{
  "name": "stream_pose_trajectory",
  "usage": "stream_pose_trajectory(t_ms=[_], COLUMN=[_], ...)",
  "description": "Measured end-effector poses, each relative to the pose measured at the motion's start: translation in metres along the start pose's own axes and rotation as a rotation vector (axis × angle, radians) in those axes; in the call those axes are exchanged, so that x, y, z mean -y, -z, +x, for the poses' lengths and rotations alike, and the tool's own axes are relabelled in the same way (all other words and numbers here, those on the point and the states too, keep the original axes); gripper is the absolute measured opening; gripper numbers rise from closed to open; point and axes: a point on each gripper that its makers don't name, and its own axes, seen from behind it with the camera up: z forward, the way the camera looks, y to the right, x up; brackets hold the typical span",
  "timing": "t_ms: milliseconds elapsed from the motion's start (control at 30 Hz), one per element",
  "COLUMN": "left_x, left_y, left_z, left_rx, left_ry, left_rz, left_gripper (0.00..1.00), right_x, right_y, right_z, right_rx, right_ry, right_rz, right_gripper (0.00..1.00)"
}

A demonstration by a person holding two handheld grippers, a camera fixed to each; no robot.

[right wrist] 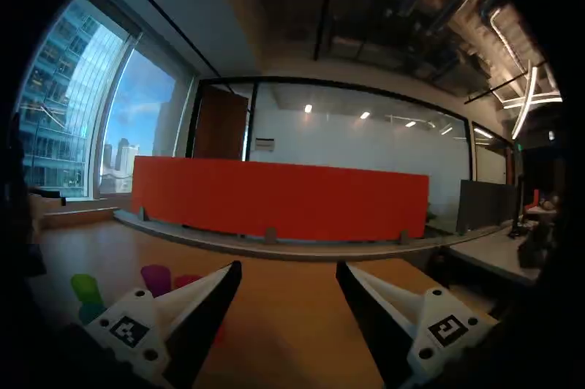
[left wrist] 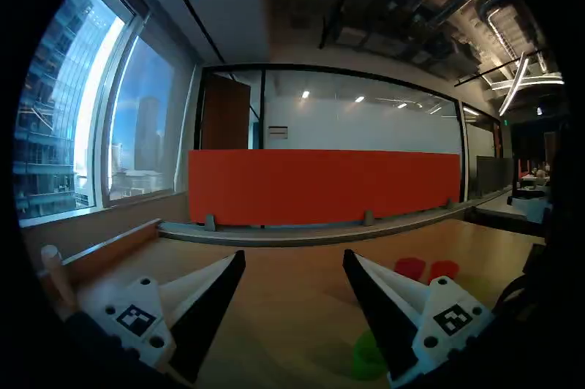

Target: Pour water

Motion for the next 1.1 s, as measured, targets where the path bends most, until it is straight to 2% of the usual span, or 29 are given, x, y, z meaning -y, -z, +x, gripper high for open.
stream_pose_trajectory(t_ms=[200, 400, 700, 1100], left_x=[0.009, 0.01, 0.006, 0.02], left_y=[0.001, 0.004, 0.008, 0.007], left_z=[-0.006, -0.012, -0.02, -0.05], left_rx=[-0.007, -0.018, -0.027, -0.011], left_ry=[-0.035, -0.045, -0.065, -0.07], left_rz=[0.045, 0.075, 0.076, 0.083], left_gripper=[1.0, 1.0, 1.0, 1.0], right_x=[-0.008, -0.009, -0.012, -0.004], right_y=[0.001, 0.0, -0.004, 0.002], right_z=[0.005, 0.005, -0.003, -0.002], right_rx=[-0.014, -0.019, -0.006, -0.008], right_ry=[-0.001, -0.024, -0.041, -0.07], right_rz=[-0.027, -0.033, -0.042, -0.051], right_gripper=[1.0, 1.0, 1.0, 1.0])
